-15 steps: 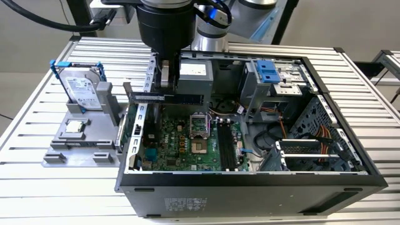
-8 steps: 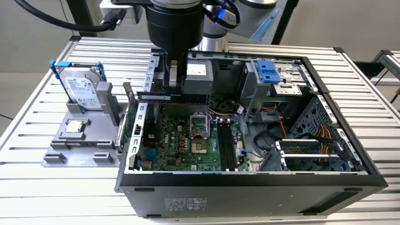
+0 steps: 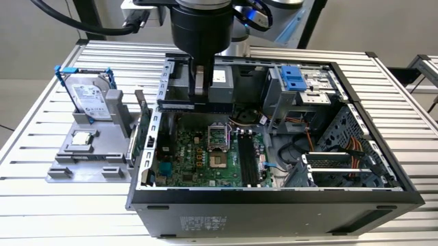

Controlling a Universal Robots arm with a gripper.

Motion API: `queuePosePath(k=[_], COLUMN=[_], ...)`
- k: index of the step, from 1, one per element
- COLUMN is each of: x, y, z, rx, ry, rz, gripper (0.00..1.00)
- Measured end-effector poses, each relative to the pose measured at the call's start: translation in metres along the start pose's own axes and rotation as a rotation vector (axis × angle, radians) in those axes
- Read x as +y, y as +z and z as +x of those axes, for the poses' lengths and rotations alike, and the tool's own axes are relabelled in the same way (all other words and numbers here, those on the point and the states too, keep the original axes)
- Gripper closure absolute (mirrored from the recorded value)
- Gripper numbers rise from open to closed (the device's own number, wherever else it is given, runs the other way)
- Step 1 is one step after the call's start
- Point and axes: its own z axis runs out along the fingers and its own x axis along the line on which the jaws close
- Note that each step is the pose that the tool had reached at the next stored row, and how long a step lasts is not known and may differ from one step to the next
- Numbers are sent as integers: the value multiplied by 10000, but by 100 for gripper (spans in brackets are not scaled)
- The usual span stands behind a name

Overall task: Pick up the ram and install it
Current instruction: 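Pick up the ram and move it above insertion slot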

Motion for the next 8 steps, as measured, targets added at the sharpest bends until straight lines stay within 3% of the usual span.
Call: queuePosePath(k=[8], x=[-115], y=[1], z=[-16], rx=[0], ry=[-1], rz=[-1], gripper=[100])
